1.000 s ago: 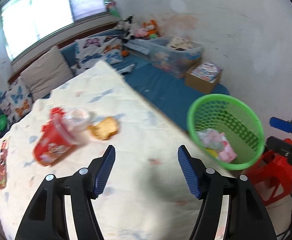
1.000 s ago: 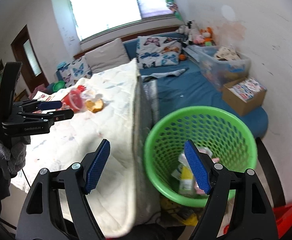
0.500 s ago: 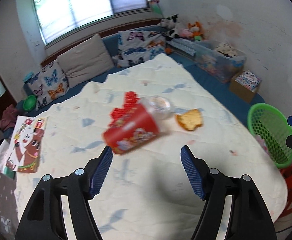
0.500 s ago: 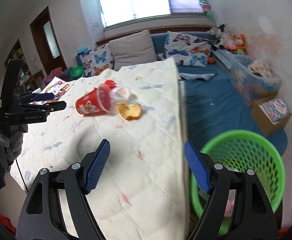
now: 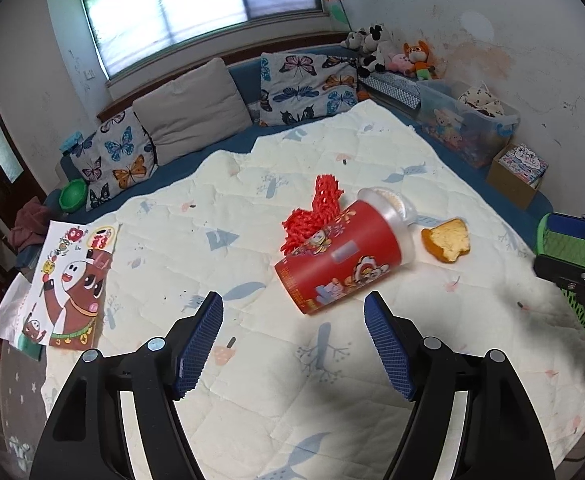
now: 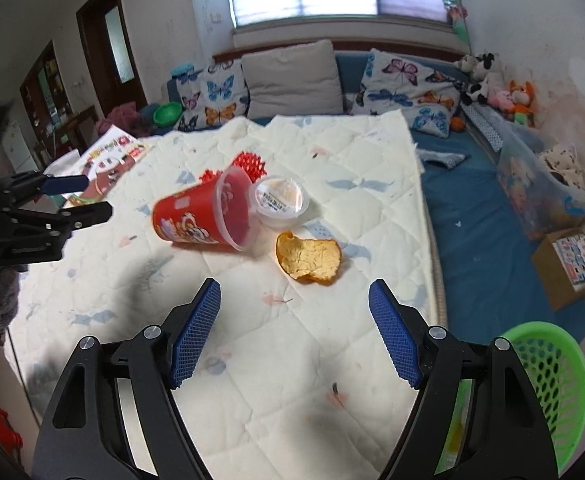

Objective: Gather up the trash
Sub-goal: 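Grasp the red cup around its body with the left gripper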

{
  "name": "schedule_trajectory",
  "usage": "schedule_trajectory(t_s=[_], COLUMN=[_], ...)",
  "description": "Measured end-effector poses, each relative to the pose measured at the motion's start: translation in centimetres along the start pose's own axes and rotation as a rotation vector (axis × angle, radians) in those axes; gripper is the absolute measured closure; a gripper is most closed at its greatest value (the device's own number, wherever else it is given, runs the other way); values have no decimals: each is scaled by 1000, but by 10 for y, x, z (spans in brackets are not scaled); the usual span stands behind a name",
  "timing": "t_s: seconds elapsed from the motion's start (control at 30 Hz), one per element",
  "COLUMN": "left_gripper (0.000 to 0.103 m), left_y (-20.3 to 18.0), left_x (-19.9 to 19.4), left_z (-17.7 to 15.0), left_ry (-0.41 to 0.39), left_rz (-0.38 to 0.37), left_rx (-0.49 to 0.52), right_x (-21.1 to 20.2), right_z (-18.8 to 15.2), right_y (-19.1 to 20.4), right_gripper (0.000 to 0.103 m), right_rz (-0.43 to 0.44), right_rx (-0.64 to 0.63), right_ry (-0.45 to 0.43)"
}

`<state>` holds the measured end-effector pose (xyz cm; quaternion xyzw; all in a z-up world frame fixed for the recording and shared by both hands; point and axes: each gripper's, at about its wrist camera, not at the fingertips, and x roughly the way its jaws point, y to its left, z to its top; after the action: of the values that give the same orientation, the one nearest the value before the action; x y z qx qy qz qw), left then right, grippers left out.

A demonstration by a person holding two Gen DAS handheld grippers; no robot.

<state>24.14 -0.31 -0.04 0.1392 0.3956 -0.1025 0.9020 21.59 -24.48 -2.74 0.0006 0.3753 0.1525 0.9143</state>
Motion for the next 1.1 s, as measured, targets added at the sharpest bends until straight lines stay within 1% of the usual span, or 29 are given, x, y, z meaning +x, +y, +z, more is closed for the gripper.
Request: schedule_trajectory(t_s=[0.17, 0.27, 0.33, 0.37, 0.4, 0.43, 0.5, 0.6, 0.77, 0.87, 0.93, 1.1], left_gripper=[31, 28, 27, 26, 21, 19, 19, 18, 16, 15, 14, 14], left_y=[8, 11, 11, 11, 10, 10, 10, 10, 10, 10, 10, 7], left_x=[20, 33, 41, 45, 49, 53, 61, 72, 87, 95, 98, 104], left_z=[-2, -4, -4, -4, -4, -4, -2, 3, 10, 13, 14, 16], left_ry=[12, 16, 18, 21, 24, 24, 20, 20, 12, 14, 10, -6], left_rz=[-46, -82, -107, -113, -121, -131, -140, -177, -204, -242, -279, -332], left_rx=[-1, 16, 31, 37, 43, 52, 70, 103, 175, 211, 225, 266], right_x=[33, 51, 62, 67, 72, 77, 86, 94, 101, 104, 106, 111], right_z=[1, 2, 1, 1, 1, 0, 0, 0, -1, -2, -1, -2], right_y=[0, -3, -5, -6, -7, -8, -10, -11, -15, -16, -15, -14], right_gripper=[28, 28, 28, 28, 28, 28, 28, 28, 28, 28, 30, 33], right_rz=[-14, -25, -33, -38, -41, -44, -52, -53, -46, -45, -42, -46], right_rx=[0, 4, 4, 5, 5, 5, 4, 3, 7, 0, -3, -1], right_ry=[39, 65, 81, 88, 95, 101, 113, 123, 128, 131, 133, 132])
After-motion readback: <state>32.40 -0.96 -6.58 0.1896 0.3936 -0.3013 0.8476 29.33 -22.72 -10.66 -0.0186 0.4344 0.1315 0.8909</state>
